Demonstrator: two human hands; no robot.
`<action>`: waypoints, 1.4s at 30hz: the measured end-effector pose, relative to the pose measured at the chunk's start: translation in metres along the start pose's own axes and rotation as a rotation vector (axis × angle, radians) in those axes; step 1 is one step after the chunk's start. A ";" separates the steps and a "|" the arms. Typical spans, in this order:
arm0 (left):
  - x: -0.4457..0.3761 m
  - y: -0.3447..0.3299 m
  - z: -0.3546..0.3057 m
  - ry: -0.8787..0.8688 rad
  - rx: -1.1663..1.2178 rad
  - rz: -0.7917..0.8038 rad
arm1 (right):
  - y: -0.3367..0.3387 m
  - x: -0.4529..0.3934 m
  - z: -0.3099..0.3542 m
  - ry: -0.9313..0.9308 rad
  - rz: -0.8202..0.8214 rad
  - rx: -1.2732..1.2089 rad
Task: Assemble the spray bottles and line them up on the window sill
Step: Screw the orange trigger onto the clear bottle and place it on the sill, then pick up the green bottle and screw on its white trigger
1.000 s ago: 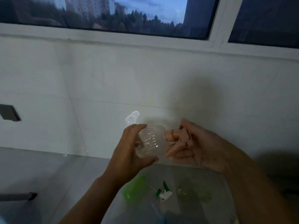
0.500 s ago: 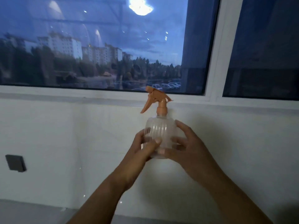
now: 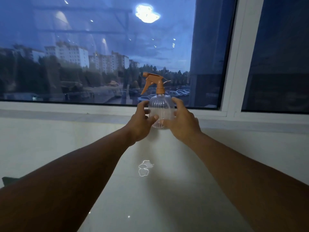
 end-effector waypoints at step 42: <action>0.124 -0.070 0.133 -0.148 -0.469 0.009 | -0.069 0.127 -0.069 -0.003 -0.166 0.269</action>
Point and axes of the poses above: each hand's wrist, its own x-axis away from the middle knuckle, its own y-axis out of the back of the hand, z = x × y, the point moved 2 cm from there along -x, towards the middle knuckle, and after that the axes turned 15 degrees about x, right-handed, at the moved point
